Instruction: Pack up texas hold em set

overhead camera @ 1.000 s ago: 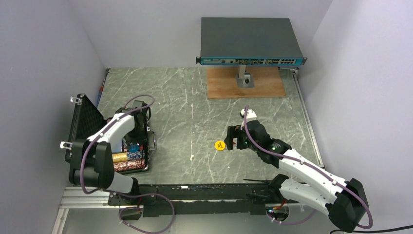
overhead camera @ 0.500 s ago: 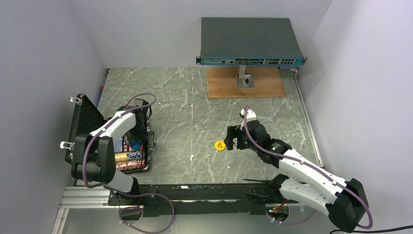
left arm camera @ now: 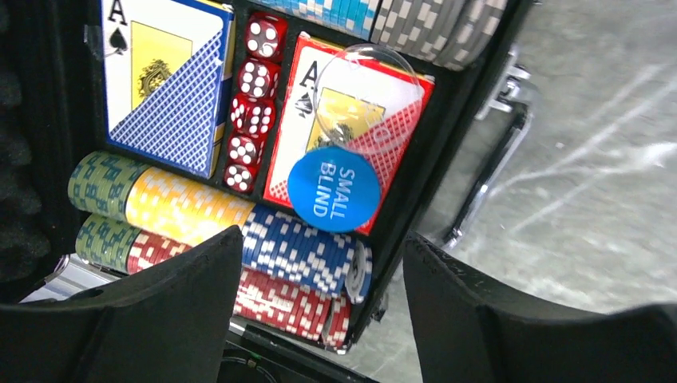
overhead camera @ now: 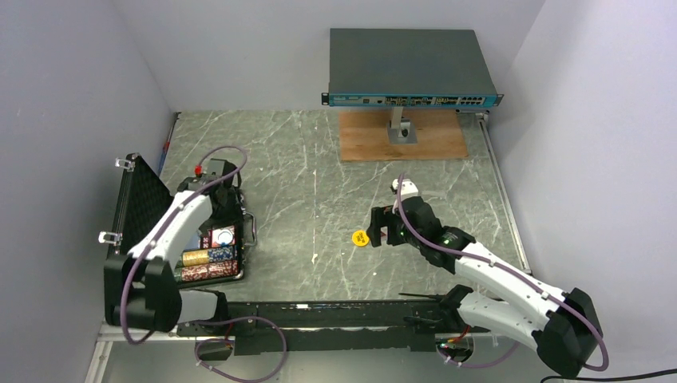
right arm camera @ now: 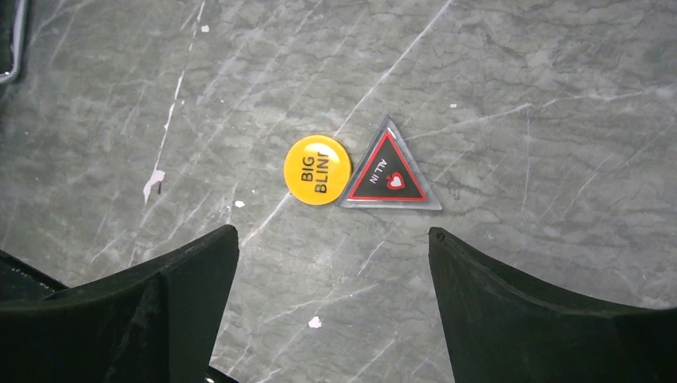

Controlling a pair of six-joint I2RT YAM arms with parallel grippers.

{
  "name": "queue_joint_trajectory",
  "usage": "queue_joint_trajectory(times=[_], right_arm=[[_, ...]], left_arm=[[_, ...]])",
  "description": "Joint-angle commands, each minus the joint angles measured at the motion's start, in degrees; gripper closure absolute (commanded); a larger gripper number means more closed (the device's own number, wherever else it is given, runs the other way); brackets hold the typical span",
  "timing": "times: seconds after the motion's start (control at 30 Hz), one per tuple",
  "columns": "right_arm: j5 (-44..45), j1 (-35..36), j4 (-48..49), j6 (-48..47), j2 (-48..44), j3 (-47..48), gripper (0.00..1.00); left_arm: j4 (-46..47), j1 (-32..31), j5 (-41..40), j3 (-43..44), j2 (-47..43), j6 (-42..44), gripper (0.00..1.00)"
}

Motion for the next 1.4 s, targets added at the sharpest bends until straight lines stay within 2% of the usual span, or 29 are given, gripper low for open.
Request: queue_joint_trajectory(times=[0.0,0.13,0.2,0.33,0.43,0.57,0.7,0.8,1.0,1.17,1.37], right_arm=[[-1.45,-0.18,2.5,-0.52,2.32,1.28,0.09],[-4.27,-0.19,2.45,-1.22,6.98,2.38,0.08],[-6.55,-0.16,3.16,-1.35,10.26,3.22,0.07],[-9.52,0.0,0.25,0.17,19.5,10.02,0.09],[-10.64,0.13,0.43,0.12,23.8,12.48,0.12],[-11.02,0.17,1.78,-0.52,26.41,13.38,0.19],[-9.6,0.19,3.32,-1.84,29.63,13.6,0.35],[-8.64,0.09,4.22,-2.39,32.25,14.41,0.39],[-7.24,0.07,5.54,-2.71,35.09,15.49,0.41],[-4.6,0.14,5.16,-1.93,36.49,15.19,0.41],[-9.21,2.16,6.87,0.69,36.13,11.74,0.41]], left_arm=[[-3.93,0.28,2.9,0.93,-8.32,-0.37,0.23],[-6.24,0.2,5.2,1.27,-15.11,0.19,0.19],[-5.41,-0.31,9.7,0.66,-19.21,1.01,0.15],[3.47,-5.09,22.92,-5.49,-28.33,-0.09,0.07],[12.86,-13.03,25.72,-11.66,-32.37,-6.18,0.06],[20.65,-26.76,22.04,-14.34,-28.0,-12.78,0.1],[19.93,-38.76,12.83,-11.85,-21.37,-16.1,0.11],[17.35,-44.68,8.18,-9.27,-16.5,-16.7,0.1],[13.52,-50.57,2.83,-5.13,-8.66,-17.39,0.1],[12.99,-52.7,1.63,-2.72,-5.01,-17.31,0.1],[12.19,-53.25,0.19,-1.62,-4.55,-16.53,0.08]])
